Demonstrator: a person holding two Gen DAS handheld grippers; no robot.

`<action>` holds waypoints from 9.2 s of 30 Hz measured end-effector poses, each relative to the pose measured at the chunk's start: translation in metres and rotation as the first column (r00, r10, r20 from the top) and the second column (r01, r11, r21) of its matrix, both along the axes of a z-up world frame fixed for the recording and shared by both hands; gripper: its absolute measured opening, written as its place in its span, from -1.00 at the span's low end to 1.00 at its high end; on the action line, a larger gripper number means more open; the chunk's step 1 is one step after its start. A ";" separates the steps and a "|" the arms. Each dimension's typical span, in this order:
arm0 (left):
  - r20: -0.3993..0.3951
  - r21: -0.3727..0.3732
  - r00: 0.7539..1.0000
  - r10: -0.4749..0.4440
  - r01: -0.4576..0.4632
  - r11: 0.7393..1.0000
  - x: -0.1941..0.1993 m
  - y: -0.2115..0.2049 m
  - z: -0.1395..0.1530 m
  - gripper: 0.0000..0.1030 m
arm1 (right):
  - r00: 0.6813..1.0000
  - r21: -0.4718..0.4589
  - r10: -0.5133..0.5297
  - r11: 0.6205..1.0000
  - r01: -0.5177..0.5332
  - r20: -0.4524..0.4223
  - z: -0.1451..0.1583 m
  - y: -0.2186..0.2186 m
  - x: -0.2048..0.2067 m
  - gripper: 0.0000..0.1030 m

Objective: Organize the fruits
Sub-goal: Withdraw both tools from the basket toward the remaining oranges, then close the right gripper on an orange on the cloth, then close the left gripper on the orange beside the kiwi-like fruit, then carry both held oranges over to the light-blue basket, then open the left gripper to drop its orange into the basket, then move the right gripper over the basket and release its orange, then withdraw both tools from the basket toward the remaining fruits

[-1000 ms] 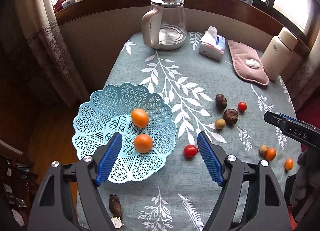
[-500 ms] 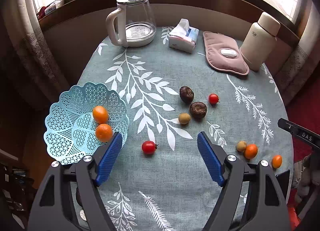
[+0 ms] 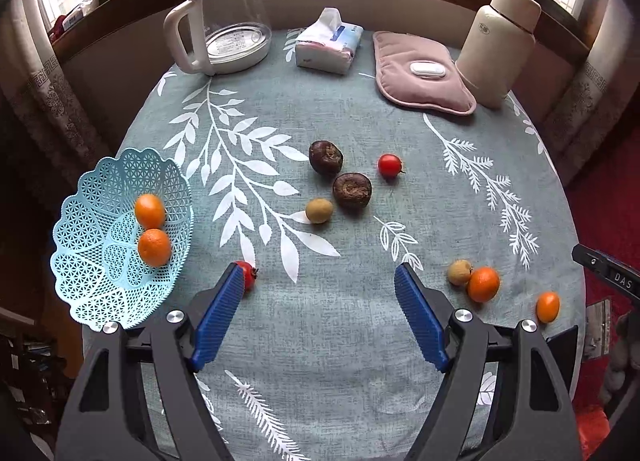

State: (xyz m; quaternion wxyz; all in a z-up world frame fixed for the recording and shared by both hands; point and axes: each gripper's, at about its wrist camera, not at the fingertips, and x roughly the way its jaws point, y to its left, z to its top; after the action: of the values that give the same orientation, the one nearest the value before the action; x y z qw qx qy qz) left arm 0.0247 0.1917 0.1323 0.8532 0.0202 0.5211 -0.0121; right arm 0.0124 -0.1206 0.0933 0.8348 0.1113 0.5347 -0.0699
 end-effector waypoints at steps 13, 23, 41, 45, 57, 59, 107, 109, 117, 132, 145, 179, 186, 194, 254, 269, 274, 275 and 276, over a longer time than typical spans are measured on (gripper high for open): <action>-0.045 -0.002 0.995 -0.094 0.094 0.996 0.003 -0.049 -0.020 0.53 | 0.998 0.033 -0.007 0.999 0.009 -0.057 -0.018 -0.036 -0.017 0.27; -0.071 0.005 0.987 -0.142 0.143 0.990 0.003 -0.077 -0.033 0.53 | 0.967 0.075 0.198 0.979 -0.188 -0.162 -0.056 -0.001 -0.015 0.28; -0.091 0.019 0.975 -0.201 0.203 0.979 0.014 -0.114 -0.040 0.53 | 0.932 -0.054 0.286 0.951 -0.305 -0.225 -0.086 0.024 -0.006 -0.12; -0.091 0.019 0.974 -0.205 0.208 0.978 0.016 -0.119 -0.041 0.53 | 0.932 -0.051 0.290 0.950 -0.308 -0.216 -0.082 0.026 -0.006 -0.26; -0.155 -0.047 0.962 -0.224 0.219 0.975 0.019 -0.136 -0.062 0.53 | 0.967 -0.019 0.204 0.978 -0.210 -0.150 -0.050 -0.014 -0.011 -0.26; -0.178 -0.063 0.958 -0.224 0.216 0.974 0.020 -0.140 -0.070 0.53 | 0.969 -0.017 0.199 0.979 -0.204 -0.144 -0.047 -0.025 -0.011 -0.26; -0.219 -0.119 0.960 -0.177 0.153 0.981 0.023 -0.111 -0.070 -0.24 | 0.962 -0.001 0.264 0.964 -0.265 -0.066 -0.019 0.009 0.001 -0.26; -0.202 -0.110 0.963 -0.179 0.160 0.981 0.019 -0.104 -0.064 -0.24 | 0.960 -0.001 0.271 0.962 -0.272 -0.062 -0.018 0.016 0.001 -0.26; -0.161 -0.088 0.975 -0.154 0.142 0.986 0.010 -0.072 -0.046 -0.24 | 0.954 -0.004 0.296 0.955 -0.296 -0.047 -0.011 0.044 0.003 -0.26; -0.112 -0.074 0.994 -0.012 0.004 0.997 0.007 0.010 -0.028 -0.24 | 0.935 -0.002 0.353 0.936 -0.353 -0.031 -0.001 0.105 0.013 -0.26; -0.075 -0.051 0.995 0.072 -0.076 0.996 0.004 0.069 -0.014 -0.24 | 0.927 0.005 0.374 0.928 -0.374 -0.025 0.003 0.149 0.021 -0.26; -0.063 -0.040 0.957 0.284 -0.286 0.957 0.005 0.216 -0.015 -0.24 | 0.909 -0.004 0.416 0.909 -0.416 -0.031 0.005 0.236 0.038 -0.26; -0.055 -0.041 0.946 0.320 -0.323 0.946 0.006 0.233 -0.013 0.12 | 0.907 -0.010 0.419 0.907 -0.420 -0.032 0.006 0.247 0.041 -0.26; -0.046 -0.048 0.943 0.330 -0.332 0.942 0.007 0.248 -0.010 0.27 | 0.903 -0.017 0.428 0.903 -0.429 -0.038 0.005 0.263 0.044 -0.26; -0.036 -0.039 0.949 0.314 -0.315 0.948 -0.014 0.300 0.000 0.47 | 0.754 -0.026 0.649 0.760 -0.650 0.101 0.047 0.448 0.076 -0.21; -0.021 -0.035 0.960 0.279 -0.280 0.959 -0.009 0.285 0.012 0.60 | 0.785 -0.013 0.610 0.790 -0.613 0.104 0.048 0.432 0.072 -0.10; -0.013 -0.028 0.963 0.269 -0.269 0.963 -0.007 0.281 0.016 0.61 | 0.790 -0.011 0.605 0.794 -0.607 0.104 0.047 0.431 0.072 -0.10; -0.011 -0.027 0.964 0.266 -0.266 0.964 -0.006 0.280 0.016 0.61 | 0.790 -0.010 0.604 0.795 -0.606 0.103 0.047 0.431 0.072 -0.10; -0.010 -0.026 0.965 0.264 -0.264 0.964 -0.006 0.279 0.017 0.61 | 0.791 -0.009 0.603 0.796 -0.606 0.102 0.047 0.431 0.072 -0.10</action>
State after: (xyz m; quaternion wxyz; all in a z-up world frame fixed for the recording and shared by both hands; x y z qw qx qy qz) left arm 0.0187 0.4709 0.1495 0.8457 -0.0610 0.5216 0.0943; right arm 0.0847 0.3105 0.1402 0.8376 -0.0517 0.5006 0.2127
